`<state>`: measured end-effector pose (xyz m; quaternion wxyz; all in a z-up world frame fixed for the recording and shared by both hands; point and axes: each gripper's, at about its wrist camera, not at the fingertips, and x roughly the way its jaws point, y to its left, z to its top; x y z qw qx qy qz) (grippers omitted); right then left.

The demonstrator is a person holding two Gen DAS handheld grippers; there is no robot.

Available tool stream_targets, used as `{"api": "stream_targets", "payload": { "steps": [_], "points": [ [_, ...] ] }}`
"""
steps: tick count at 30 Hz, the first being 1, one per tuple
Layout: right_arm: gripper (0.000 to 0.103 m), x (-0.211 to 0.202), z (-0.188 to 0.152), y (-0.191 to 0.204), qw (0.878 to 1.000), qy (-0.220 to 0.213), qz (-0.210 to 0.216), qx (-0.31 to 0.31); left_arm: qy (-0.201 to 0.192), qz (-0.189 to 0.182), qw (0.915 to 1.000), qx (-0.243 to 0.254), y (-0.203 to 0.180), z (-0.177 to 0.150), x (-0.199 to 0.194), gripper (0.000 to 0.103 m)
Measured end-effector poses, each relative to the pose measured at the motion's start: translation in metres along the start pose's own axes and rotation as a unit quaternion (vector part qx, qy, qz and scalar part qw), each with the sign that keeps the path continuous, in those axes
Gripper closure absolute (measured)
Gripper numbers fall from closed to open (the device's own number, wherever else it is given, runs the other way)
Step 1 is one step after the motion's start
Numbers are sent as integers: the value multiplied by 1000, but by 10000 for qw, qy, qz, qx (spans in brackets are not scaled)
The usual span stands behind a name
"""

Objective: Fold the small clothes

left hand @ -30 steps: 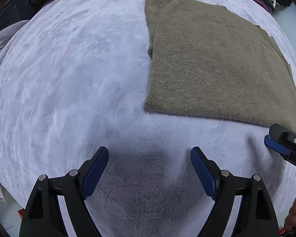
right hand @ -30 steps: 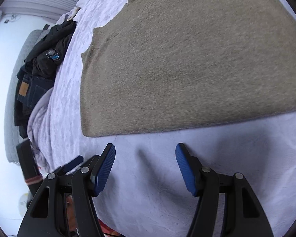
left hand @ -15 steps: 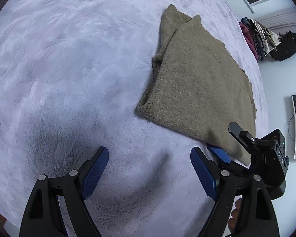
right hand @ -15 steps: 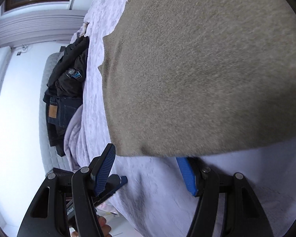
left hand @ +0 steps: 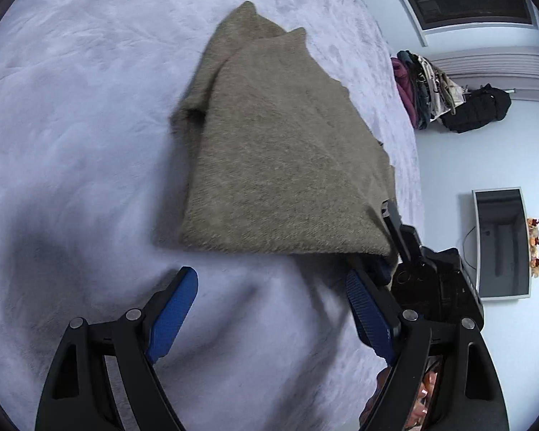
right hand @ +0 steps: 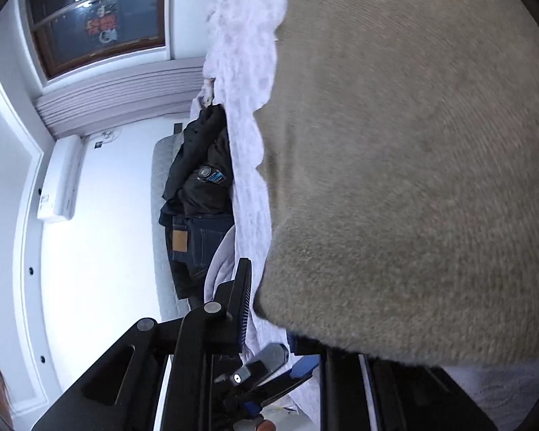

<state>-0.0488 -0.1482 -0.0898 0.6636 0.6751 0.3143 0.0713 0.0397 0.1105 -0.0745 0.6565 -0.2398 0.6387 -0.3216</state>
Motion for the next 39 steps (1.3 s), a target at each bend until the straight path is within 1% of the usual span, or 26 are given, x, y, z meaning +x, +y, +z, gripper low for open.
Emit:
{"api": "stream_targets", "payload": {
  "steps": [3,4,6,9,13,14,15,16,17,18,19,20,21,22,23,24,25,26,27,28,29,31,33,36,38,39],
  "points": [
    [85,2,-1,1,9998,95,-136,-79,-44,-159,9999,-19,-10,11,13,17],
    [85,2,-3,-2,9998,100,-172,-62,-50,-135,9999,-54,-11,13,14,17],
    [85,-2,-4,-10,9999,-28,-70,120,-96,-107,9998,-143,-10,18,20,17],
    [85,-5,-4,-17,9996,-49,-153,211,-174,-170,9990,-383,-1,26,24,17],
    [85,-11,-7,-23,9990,128,-428,98,-387,54,9982,-446,-3,39,32,17],
    [85,-12,-8,-23,9985,183,-516,37,-443,168,9979,-430,-5,43,33,17],
    [85,-13,-9,-22,9979,249,-598,-27,-363,250,9982,-412,-9,47,36,17],
    [84,-18,-10,-23,9971,318,-683,-86,-417,446,9976,-313,-15,51,38,17],
    [83,-21,-10,-22,9959,404,-785,-174,-456,664,9965,-209,-20,54,40,20],
    [82,-24,-10,-20,9942,495,-909,-278,-491,888,9948,-77,-25,57,42,28],
    [82,-27,-10,-18,9925,571,-1019,-361,-482,1138,9923,94,-30,59,44,48],
    [82,-31,-10,-14,9904,659,-1130,-451,-450,1380,9891,227,-32,61,46,59],
    [82,-36,-9,-9,9878,752,-1243,-561,-460,1540,9864,352,-34,61,46,65],
    [82,-40,-8,-5,9854,803,-1349,-663,-501,1619,9843,494,-34,60,44,74],
    [82,-47,-5,2,9821,845,-1474,-810,-572,1744,9805,696,-40,59,43,77],
    [82,-54,-2,10,9785,860,-1596,-979,-660,1925,9739,1003,-48,56,42,78],
    [78,-60,2,18,9749,839,-1723,-1134,-747,2122,9650,1348,-59,52,44,79],
    [71,-67,7,27,9708,799,-1846,-1308,-857,2397,9498,1816,-72,46,46,79],
    [51,-73,13,37,9663,738,-1977,-1472,-945,2638,9324,2282,-84,39,50,79],
    [37,-78,19,45,9625,679,-2087,-1594,-1015,2841,9132,2740,-95,30,53,79],
    [37,-80,26,55,9583,638,-2176,-1738,-1060,2969,8993,3030,-102,25,56,79],
    [37,-77,42,73,9498,677,-2287,-2022,-1079,3153,8756,3496,-109,18,63,79],
    [35,-61,60,93,9381,817,-2460,-2298,-1066,3273,8620,3721,-113,17,68,79],
    [33,-19,82,122,9221,1328,-2648,-2491,-1068,3401,8442,4003,-112,11,70,79],
    [27,16,89,140,9098,1684,-2662,-2702,-1078,3501,8297,4213,-114,3,74,79],
    [20,36,92,149,9011,1952,-2675,-2799,-1067,3548,8228,4310,-115,-1,76,79]
  ]
}}
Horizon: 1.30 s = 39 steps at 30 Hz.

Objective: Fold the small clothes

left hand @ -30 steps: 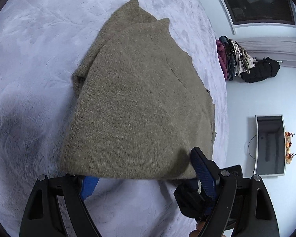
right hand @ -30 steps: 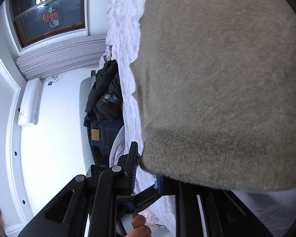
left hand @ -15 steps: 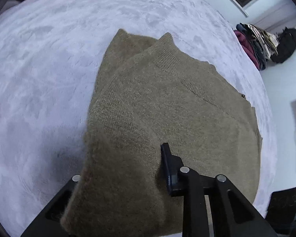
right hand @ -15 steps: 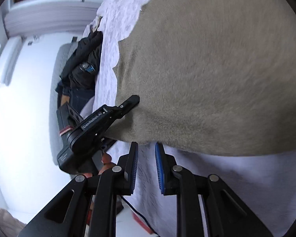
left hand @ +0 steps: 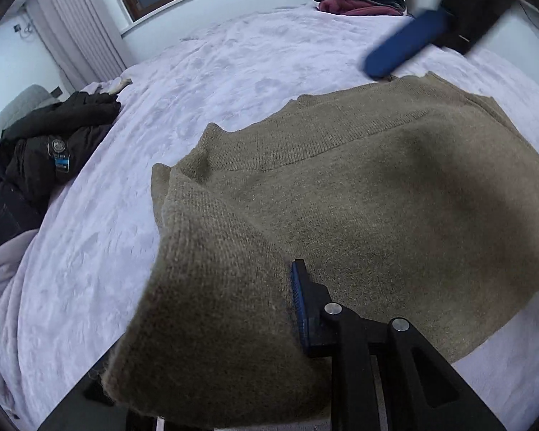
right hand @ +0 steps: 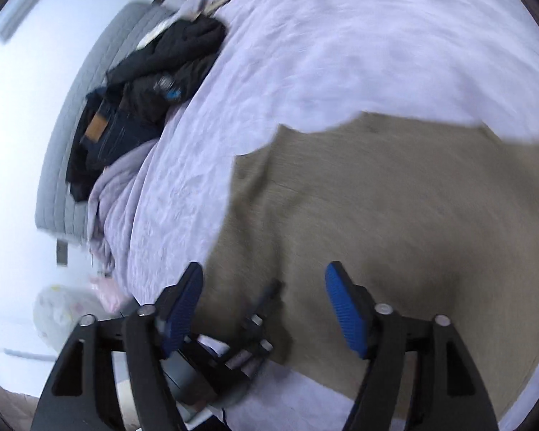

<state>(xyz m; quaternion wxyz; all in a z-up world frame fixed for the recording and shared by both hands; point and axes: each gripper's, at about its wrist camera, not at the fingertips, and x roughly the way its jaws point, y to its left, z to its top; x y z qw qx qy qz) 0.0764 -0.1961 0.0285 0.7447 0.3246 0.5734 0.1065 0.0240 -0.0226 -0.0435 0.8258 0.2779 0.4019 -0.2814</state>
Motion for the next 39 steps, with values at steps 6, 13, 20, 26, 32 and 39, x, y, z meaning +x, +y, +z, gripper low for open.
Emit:
{"api": "stream_targets", "payload": {
  "steps": [6,13,20,26,32,39],
  "points": [
    [20,93,55,50,9800,1761,-744,-546,-42,129,9995,280,-8,-7,3,79],
    [20,181,63,85,9347,2813,-1690,-1363,-135,212,9991,338,-12,-9,2,79],
    [20,229,52,92,8837,3319,-2627,-1999,-82,156,9997,183,-10,-8,4,79],
    [85,199,55,69,9074,2798,-2549,-1824,-172,154,9995,237,-12,-7,-6,79],
    [86,115,47,39,9671,1705,-1393,-1275,-593,-292,9977,-122,3,6,-42,79],
    [86,15,28,3,9945,431,-432,-853,-1219,-670,9902,161,-35,47,-99,79]
  ]
}}
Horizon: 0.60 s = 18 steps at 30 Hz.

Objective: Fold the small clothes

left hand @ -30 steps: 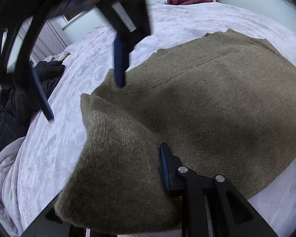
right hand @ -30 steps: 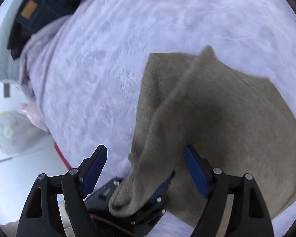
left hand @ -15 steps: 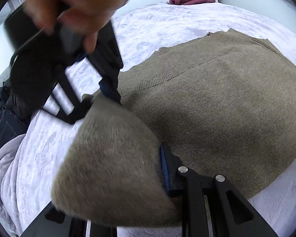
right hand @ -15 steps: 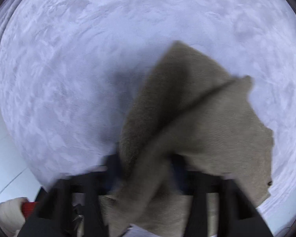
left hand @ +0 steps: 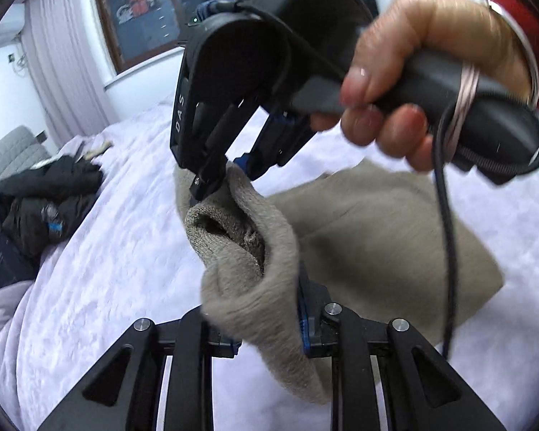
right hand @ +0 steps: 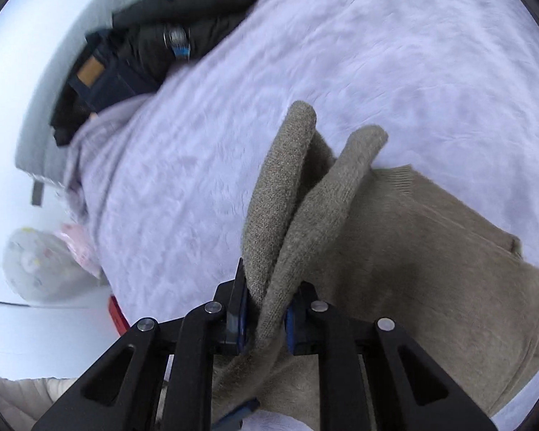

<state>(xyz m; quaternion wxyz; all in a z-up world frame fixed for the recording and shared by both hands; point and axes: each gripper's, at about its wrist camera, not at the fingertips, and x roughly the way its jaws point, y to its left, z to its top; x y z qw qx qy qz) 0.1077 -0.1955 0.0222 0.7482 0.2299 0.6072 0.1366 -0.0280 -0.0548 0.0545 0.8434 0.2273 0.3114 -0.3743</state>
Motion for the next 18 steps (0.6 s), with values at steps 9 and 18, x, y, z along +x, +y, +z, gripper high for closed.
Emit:
{"api": "stream_targets", "payload": {
  "steps": [9,18],
  "points": [
    [86,-94,-52,-57,9917,-1167,303,439,-325,-733,9939,764,-89,39,-8,79],
    [86,-118,-147,-185,9782,-1544,130,1382,383,-1296,9802,1445,-185,13,43,79]
  ]
}}
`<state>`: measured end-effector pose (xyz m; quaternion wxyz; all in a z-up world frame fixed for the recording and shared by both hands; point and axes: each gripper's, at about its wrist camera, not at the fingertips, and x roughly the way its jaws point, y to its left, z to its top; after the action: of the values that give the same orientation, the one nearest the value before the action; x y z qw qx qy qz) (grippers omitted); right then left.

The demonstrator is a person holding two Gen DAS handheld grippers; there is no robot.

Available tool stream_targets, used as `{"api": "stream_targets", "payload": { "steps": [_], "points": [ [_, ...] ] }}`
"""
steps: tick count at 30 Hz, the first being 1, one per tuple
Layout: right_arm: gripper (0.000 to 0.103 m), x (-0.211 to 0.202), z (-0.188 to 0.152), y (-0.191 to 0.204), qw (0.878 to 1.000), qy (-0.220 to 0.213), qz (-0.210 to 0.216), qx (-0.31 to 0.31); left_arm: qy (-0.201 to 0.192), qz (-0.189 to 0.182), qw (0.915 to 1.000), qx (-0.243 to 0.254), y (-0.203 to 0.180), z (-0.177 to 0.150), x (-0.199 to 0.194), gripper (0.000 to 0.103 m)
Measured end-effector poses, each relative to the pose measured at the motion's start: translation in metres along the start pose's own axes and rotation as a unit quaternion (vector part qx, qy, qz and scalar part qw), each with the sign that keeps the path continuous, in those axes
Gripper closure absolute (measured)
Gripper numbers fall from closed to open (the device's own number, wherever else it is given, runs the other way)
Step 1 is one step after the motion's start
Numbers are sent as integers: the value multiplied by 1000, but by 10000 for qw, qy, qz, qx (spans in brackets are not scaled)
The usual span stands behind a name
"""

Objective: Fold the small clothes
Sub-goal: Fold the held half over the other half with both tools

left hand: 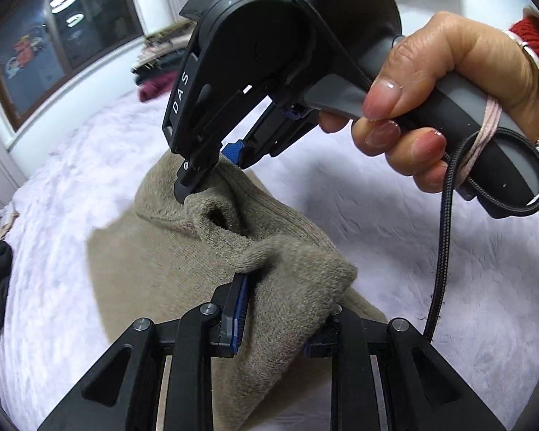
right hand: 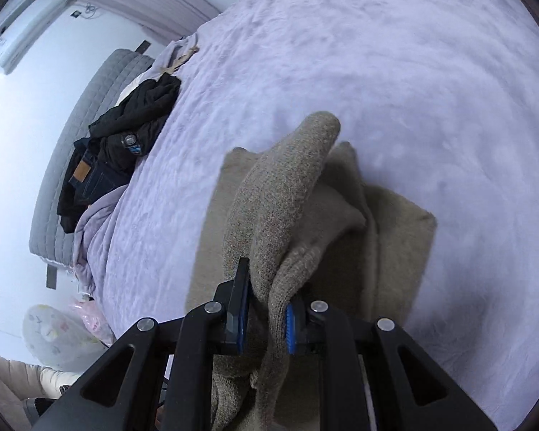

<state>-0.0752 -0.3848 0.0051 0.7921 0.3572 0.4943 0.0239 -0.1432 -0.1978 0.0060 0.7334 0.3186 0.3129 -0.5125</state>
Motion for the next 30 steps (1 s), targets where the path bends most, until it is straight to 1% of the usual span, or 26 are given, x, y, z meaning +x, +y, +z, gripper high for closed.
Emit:
{"api": "stream_targets", "payload": {
  "steps": [2,4,5,7,8,9,10,11,12,13,14,15,16,17,18,19,20,21,22,23,25,27,28,29,30],
  "points": [
    [85,7,-12,-29,9996,50,5,285,217,-70,9997,74,-10,-7,15,79],
    [81,17,-23,-54,9976,79,158,676,319,-69,9994,149,-16,-14,20,79],
    [80,18,-27,-64,9953,15,323,914,307,-57,9993,199,-14,-15,21,79],
    [75,16,-29,-82,9863,-229,877,1376,280,-71,9992,289,-18,-18,18,79],
    [73,15,-27,-90,9795,-412,1164,1590,286,-86,9990,319,-18,-18,17,79],
    [71,16,-24,-99,9701,-560,1505,1819,287,-83,9989,354,-20,-18,17,79],
    [71,18,-20,-106,9605,-624,1808,2022,283,-87,9988,385,-19,-18,16,79],
    [71,22,-17,-113,9483,-671,2131,2255,290,-114,9987,401,-19,-17,15,79],
    [71,25,-14,-116,9397,-723,2319,2409,297,-134,9985,430,-31,-15,13,79],
    [71,24,-10,-115,9329,-815,2522,2439,289,-134,9985,453,-33,-15,11,79],
    [71,20,-7,-108,9288,-914,2734,2328,276,-140,9983,489,-35,-14,10,79],
    [71,14,-2,-99,9261,-1010,2962,2110,296,-172,9981,513,-36,-14,10,79],
    [71,7,2,-90,9230,-1098,3171,1884,325,-213,9979,510,-28,-15,14,79],
    [71,1,5,-83,9221,-1135,3284,1702,350,-230,9977,532,-29,-15,16,79],
    [71,-3,9,-76,9262,-1139,3249,1540,366,-208,9974,577,-31,-15,19,79],
    [71,-3,13,-73,9343,-1108,3069,1434,378,-200,9972,607,-30,-13,20,79],
    [71,-3,15,-75,9441,-1048,2786,1414,393,-216,9972,598,-30,-12,21,79],
    [71,0,16,-79,9542,-993,2420,1453,405,-230,9973,561,-31,-11,22,79],
    [71,2,14,-85,9648,-938,1916,1535,417,-254,9974,529,-30,-9,23,79],
    [71,4,11,-91,9721,-877,1480,1596,423,-267,9975,508,-30,-8,23,79],
    [71,1,3,-101,9776,-898,937,1657,423,-281,9974,502,-29,-7,22,79],
    [71,-7,-5,-102,9761,-1100,767,1711,405,-269,9978,443,-26,-4,17,79],
    [67,-10,-7,-101,9746,-1160,806,1737,426,-294,9981,337,-19,-4,17,78],
    [59,-13,-11,-101,9734,-1184,890,1749,447,-366,9982,172,-15,-3,13,78],
    [37,-14,-13,-99,9731,-1151,965,1747,470,-423,9980,0,-10,-2,9,72]
  ]
}}
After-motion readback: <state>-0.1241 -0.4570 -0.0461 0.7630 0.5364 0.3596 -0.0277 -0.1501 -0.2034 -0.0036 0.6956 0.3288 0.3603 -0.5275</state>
